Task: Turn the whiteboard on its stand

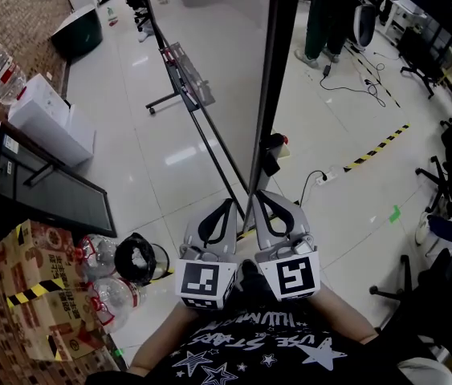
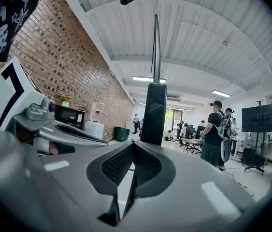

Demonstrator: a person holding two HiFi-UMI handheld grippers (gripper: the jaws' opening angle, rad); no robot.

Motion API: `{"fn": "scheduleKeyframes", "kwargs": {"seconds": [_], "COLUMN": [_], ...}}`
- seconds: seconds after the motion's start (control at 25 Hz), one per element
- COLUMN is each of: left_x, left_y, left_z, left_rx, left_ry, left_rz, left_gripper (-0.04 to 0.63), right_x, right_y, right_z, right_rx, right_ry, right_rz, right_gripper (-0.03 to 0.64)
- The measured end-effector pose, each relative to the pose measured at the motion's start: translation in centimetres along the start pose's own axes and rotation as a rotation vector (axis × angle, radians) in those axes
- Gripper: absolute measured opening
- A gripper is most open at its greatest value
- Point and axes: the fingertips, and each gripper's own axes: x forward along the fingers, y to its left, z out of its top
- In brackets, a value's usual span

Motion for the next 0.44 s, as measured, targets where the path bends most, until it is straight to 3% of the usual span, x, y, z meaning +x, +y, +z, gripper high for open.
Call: {"fn": "scheduleKeyframes", "kwargs": {"seconds": [0.44], "left_x": [0.25], "left_y": [-0.20], "left_z": [0.59], "left_rx": [0.033], "left_ry": [-0.031], "left_rz": [-0.024], "left_gripper": [0.005], "right_x": [0.48], "right_y": [-0.04], "right_z": [-0.48], "right_rx": [0.007], "right_ry": [0.031], "right_rz": [0.009], "right_gripper": [0.009]}}
